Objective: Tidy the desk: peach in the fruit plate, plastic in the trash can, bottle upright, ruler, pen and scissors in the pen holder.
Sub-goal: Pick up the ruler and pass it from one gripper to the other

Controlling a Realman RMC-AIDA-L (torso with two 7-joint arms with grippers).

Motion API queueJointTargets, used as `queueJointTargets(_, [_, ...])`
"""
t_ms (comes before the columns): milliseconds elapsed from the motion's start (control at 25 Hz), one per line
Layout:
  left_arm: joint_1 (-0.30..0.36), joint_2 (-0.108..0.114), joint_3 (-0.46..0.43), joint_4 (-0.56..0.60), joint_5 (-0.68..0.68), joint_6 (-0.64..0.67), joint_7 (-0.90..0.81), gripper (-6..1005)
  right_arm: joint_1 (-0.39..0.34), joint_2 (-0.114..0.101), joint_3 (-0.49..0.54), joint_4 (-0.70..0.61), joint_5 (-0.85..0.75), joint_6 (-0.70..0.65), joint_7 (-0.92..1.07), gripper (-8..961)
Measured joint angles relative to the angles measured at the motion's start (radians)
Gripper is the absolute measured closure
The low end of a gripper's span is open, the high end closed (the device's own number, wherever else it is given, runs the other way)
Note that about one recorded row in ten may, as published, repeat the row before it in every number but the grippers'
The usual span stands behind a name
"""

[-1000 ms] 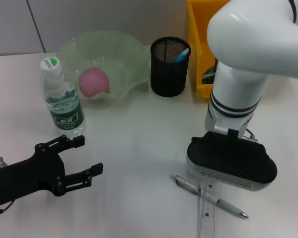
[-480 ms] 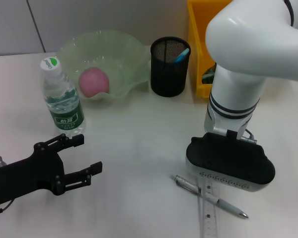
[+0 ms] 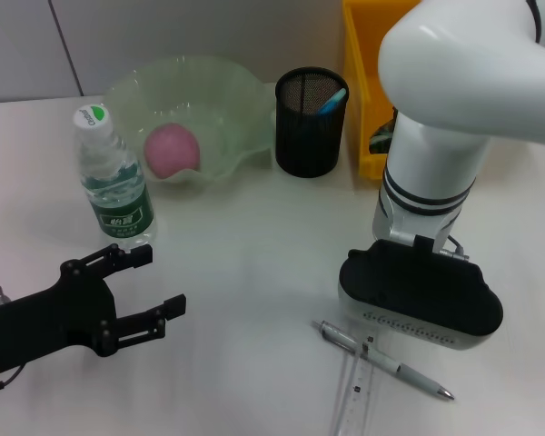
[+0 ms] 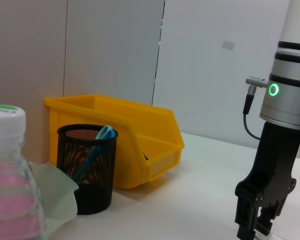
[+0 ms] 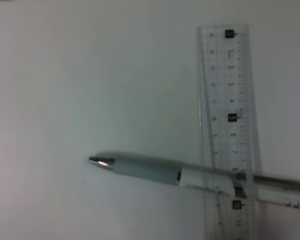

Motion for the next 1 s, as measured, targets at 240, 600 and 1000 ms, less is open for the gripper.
queueJointTargets(240, [0.008, 0.001, -0.008, 0.000, -0.018, 0.001, 0.003, 157, -0.001, -0.001, 0.063, -0.035, 0.001, -0.030, 0.032, 571])
queueJointTargets(600, [0.018, 0.001, -0.008, 0.000, -0.066, 0.003, 0.028, 157, -0.001, -0.004, 0.242, -0.057, 0.002, -0.047, 0.088, 571])
queueJointTargets(1000, [0.019, 0.003, -0.008, 0.000, -0.125, 0.020, 0.031, 158, -0.083, -0.007, 0.431, -0.142, 0.073, -0.022, 0.157, 571])
